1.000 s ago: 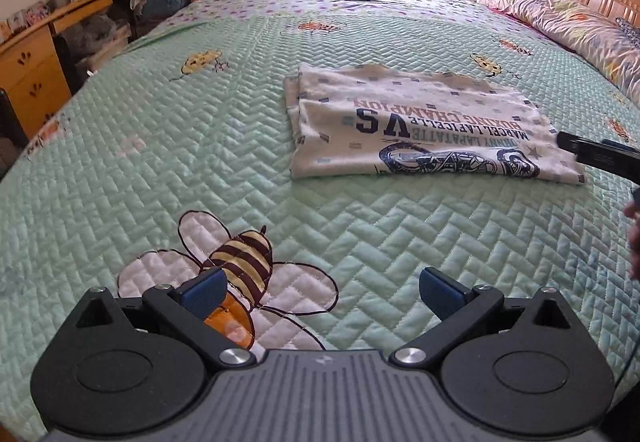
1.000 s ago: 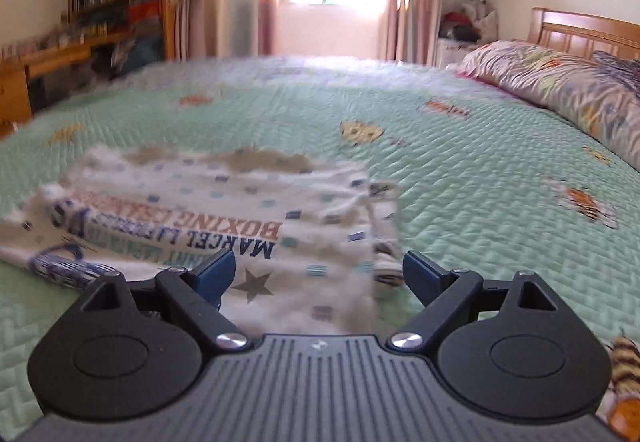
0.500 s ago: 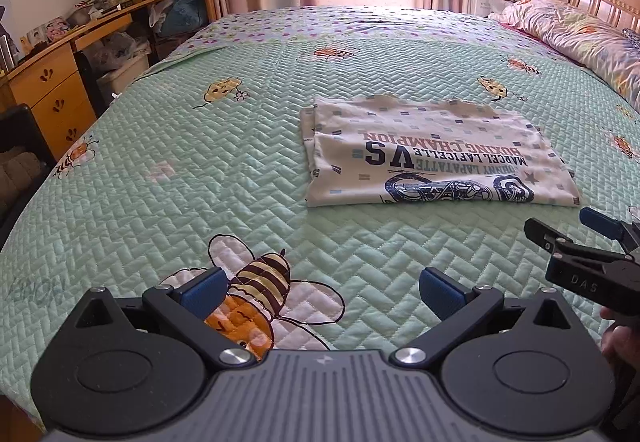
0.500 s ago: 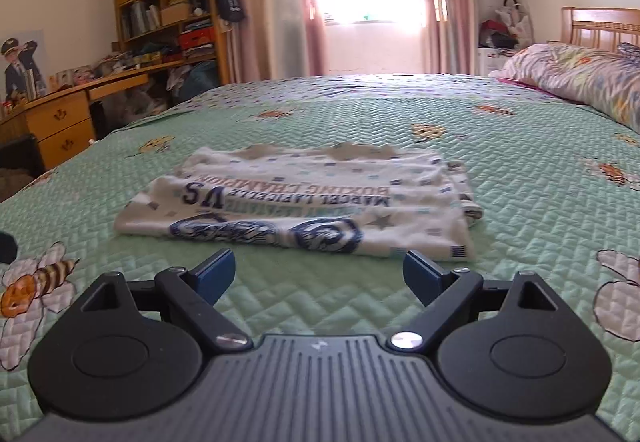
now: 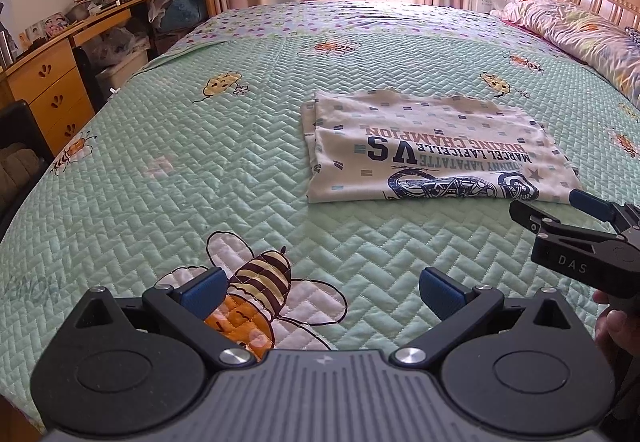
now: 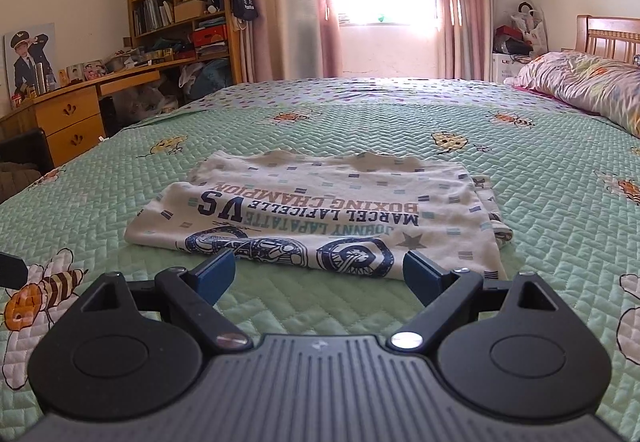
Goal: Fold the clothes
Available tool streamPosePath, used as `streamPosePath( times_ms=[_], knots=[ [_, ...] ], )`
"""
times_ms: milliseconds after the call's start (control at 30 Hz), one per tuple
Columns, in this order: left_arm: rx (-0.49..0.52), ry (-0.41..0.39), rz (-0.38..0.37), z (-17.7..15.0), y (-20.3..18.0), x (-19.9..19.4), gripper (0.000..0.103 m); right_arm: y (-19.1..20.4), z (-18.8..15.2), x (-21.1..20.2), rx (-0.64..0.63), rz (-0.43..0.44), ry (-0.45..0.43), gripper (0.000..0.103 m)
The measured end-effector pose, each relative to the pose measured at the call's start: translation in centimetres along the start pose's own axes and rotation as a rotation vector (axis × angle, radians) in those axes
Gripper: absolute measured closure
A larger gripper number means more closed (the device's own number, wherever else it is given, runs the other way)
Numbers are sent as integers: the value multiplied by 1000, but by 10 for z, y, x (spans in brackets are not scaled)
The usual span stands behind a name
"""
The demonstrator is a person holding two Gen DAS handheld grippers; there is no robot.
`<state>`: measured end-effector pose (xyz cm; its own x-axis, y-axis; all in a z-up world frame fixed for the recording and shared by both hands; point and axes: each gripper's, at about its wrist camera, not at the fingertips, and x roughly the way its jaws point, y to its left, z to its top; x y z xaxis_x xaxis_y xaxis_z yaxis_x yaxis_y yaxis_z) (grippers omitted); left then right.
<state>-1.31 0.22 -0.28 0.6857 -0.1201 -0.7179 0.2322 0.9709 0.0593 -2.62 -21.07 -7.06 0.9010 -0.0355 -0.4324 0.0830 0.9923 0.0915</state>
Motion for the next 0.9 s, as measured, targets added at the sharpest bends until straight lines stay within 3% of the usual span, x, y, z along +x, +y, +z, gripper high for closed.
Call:
streamPosePath(
  times_ms=[267, 533, 667, 767, 900],
  knots=[
    [-16, 14, -8, -4, 4, 11, 1, 5, 6, 16, -35, 10, 4, 12],
    [-12, 49, 1, -8, 6, 28, 1, -6, 35, 96, -46, -30, 44, 12],
    [-18, 66, 1, -9, 10, 36, 1, -23, 40, 128, -102, -72, 109, 12],
    [-27, 63, -11, -10, 13, 40, 1, -51, 38, 128, -104, -95, 145, 12],
    [-55, 75, -38, -12, 14, 50, 1, -78, 42, 103, 1, -216, 110, 11]
  ],
)
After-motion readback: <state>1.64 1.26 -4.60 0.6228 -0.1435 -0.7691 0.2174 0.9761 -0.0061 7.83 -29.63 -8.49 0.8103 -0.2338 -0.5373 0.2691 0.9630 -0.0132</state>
